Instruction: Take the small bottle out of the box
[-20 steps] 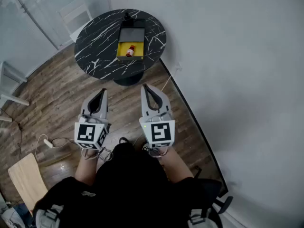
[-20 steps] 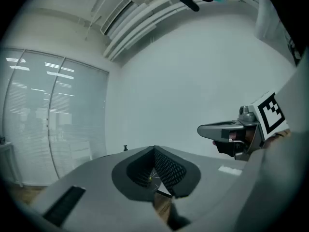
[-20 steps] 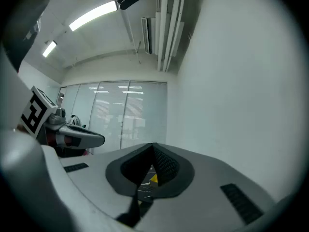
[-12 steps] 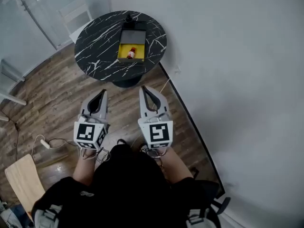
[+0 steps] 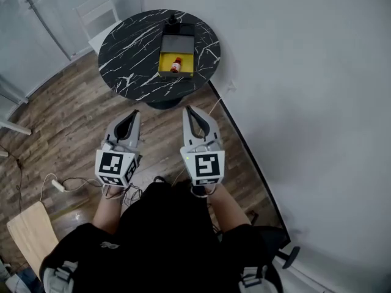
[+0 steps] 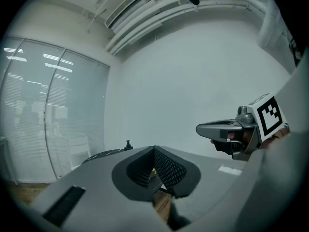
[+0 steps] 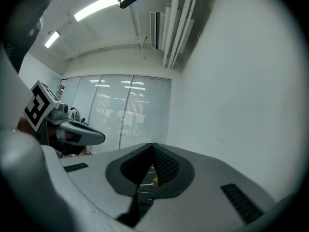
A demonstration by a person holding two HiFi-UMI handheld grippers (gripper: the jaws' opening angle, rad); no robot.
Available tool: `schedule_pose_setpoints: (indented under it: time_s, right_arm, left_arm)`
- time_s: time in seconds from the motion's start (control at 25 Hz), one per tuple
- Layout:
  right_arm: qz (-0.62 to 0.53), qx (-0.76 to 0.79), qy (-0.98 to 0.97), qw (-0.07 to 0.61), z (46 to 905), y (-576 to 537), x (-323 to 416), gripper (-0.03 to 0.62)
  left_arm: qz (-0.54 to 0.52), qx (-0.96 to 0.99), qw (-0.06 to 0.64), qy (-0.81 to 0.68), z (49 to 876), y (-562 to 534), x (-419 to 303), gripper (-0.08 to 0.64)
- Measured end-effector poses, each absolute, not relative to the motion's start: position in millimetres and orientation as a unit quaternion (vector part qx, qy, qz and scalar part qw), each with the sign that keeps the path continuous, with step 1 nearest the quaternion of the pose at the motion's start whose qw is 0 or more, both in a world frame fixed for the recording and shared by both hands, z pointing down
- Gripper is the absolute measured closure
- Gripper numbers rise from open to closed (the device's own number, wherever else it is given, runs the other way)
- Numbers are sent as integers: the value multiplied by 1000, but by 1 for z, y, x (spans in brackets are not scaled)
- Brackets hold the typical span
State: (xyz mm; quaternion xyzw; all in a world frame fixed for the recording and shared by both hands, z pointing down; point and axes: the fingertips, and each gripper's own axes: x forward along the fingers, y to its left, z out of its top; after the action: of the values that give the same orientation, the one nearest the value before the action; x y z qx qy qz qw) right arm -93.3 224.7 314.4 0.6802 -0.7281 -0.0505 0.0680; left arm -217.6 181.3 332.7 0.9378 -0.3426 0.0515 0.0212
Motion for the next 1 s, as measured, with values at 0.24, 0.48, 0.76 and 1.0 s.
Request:
schedule_pose_setpoints:
  time_s: [0.24, 0.48, 0.76, 1.0]
  right_arm:
    - [-38, 689, -719, 82, 326, 208, -90, 597]
    - [-30, 690, -718, 82, 332, 173, -63, 597]
    - [-12, 677, -731, 85, 338, 118, -25, 597]
    - [7, 635, -767, 97, 349, 82, 1, 597]
  left_arm:
    - [65, 943, 34, -325, 348, 162, -213, 561]
    - [80, 942, 42, -323, 355, 128, -192, 561]
    - [102, 938, 48, -327, 355, 76, -163, 561]
    - [129, 932, 65, -333, 366, 40, -129, 561]
